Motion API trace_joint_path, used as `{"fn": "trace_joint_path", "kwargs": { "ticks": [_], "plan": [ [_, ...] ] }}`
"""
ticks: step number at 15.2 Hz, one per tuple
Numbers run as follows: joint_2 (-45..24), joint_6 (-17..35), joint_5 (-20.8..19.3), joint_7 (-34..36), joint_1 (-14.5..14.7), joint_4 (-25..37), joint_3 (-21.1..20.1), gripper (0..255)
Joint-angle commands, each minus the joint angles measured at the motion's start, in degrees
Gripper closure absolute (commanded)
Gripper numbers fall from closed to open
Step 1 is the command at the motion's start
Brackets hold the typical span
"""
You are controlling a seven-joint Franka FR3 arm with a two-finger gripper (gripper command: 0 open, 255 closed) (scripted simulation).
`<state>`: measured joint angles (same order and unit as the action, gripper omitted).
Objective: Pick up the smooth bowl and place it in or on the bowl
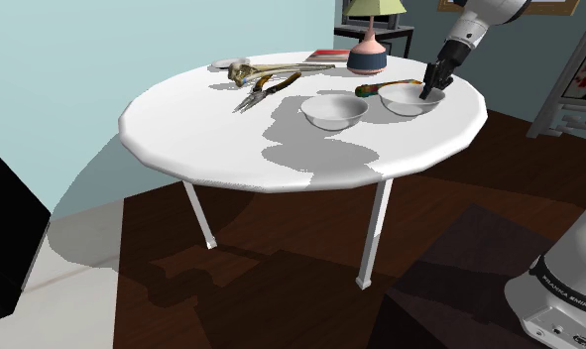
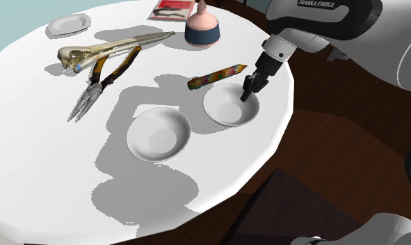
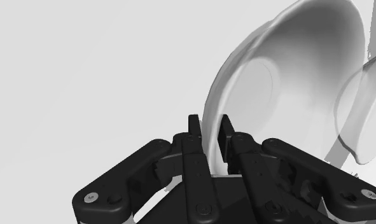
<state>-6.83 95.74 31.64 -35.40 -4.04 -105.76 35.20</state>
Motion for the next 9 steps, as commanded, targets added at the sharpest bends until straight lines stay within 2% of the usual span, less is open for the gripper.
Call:
{"fn": "trace_joint_path", "kwargs": {
  "ticks": [1,9],
  "plan": [
    [0.2,-0.6,-0.2,0.4,0.0,0.5,0.0,255],
    [1.2,-5.5,-1.0,3.1,-0.2,5.3,0.2,255]
  ]
}}
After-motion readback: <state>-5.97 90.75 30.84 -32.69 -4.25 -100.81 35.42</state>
